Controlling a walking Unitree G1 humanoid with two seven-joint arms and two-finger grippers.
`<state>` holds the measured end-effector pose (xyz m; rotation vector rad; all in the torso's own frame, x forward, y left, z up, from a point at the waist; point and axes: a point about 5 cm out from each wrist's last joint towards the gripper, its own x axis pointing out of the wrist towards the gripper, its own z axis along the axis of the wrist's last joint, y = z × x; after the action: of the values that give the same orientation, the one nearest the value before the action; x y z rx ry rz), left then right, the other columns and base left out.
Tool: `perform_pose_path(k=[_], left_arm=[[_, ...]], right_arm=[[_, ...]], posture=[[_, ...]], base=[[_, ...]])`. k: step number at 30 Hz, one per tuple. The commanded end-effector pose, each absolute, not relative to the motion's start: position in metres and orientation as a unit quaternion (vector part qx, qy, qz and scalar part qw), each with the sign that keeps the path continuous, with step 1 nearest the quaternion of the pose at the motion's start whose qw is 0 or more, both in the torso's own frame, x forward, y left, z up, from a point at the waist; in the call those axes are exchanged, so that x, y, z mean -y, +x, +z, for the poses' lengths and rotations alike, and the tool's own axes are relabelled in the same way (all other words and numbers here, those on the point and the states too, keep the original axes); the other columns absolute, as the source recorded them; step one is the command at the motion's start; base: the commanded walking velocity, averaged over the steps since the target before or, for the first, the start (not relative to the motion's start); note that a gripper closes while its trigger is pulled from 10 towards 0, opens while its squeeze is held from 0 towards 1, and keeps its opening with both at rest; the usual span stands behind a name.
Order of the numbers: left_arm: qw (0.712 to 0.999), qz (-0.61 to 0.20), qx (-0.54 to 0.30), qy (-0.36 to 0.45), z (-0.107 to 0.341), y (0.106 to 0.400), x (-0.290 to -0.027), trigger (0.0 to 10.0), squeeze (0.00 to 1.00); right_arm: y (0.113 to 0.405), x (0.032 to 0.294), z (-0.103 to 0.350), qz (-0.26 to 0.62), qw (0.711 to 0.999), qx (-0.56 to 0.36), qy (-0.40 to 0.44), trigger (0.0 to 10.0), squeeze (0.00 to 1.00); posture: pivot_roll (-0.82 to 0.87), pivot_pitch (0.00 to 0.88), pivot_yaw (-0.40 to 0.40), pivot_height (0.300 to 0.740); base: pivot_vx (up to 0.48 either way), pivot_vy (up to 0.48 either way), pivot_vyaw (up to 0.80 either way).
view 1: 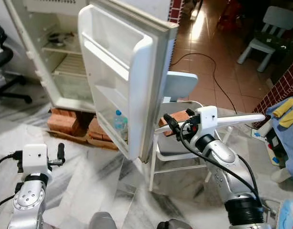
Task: Restocking fridge
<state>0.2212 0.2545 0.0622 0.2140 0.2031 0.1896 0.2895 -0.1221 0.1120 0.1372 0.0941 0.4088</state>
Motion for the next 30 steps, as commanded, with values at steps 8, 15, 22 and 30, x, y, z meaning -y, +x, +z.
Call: perform_pose_path(k=[8, 15, 22, 30], left_arm=[[0.991, 0.088, -0.076, 0.073, 0.063, 0.227, -0.236, 10.0, 0.0], [0.991, 0.095, -0.08, 0.057, 0.057, 0.225, -0.231, 10.0, 0.0], [0.991, 0.1, -0.076, 0.054, 0.055, 0.225, -0.227, 10.0, 0.0], [0.99, 0.1, -0.086, 0.053, 0.052, 0.227, -0.227, 10.0, 0.0]], right_arm=[[0.304, 0.117, 0.125, 0.115, 0.989, -0.001, 0.09, 10.0, 0.0], [0.308, 0.125, 0.126, 0.095, 0.992, 0.001, 0.079, 10.0, 0.0], [0.312, 0.126, 0.127, 0.079, 0.994, 0.011, 0.074, 10.0, 0.0], [0.312, 0.128, 0.126, 0.083, 0.994, 0.01, 0.076, 10.0, 0.0]], posture=[[0.18, 0.007, -0.085, 0.74], [0.18, 0.0, -0.089, 0.74], [0.18, 0.0, -0.092, 0.74], [0.18, 0.0, -0.086, 0.74]], base=[[0.0, 0.0, 0.44], [0.243, 0.0, 0.0], [0.326, 0.0, 0.0], [0.322, 0.0, 0.0]])
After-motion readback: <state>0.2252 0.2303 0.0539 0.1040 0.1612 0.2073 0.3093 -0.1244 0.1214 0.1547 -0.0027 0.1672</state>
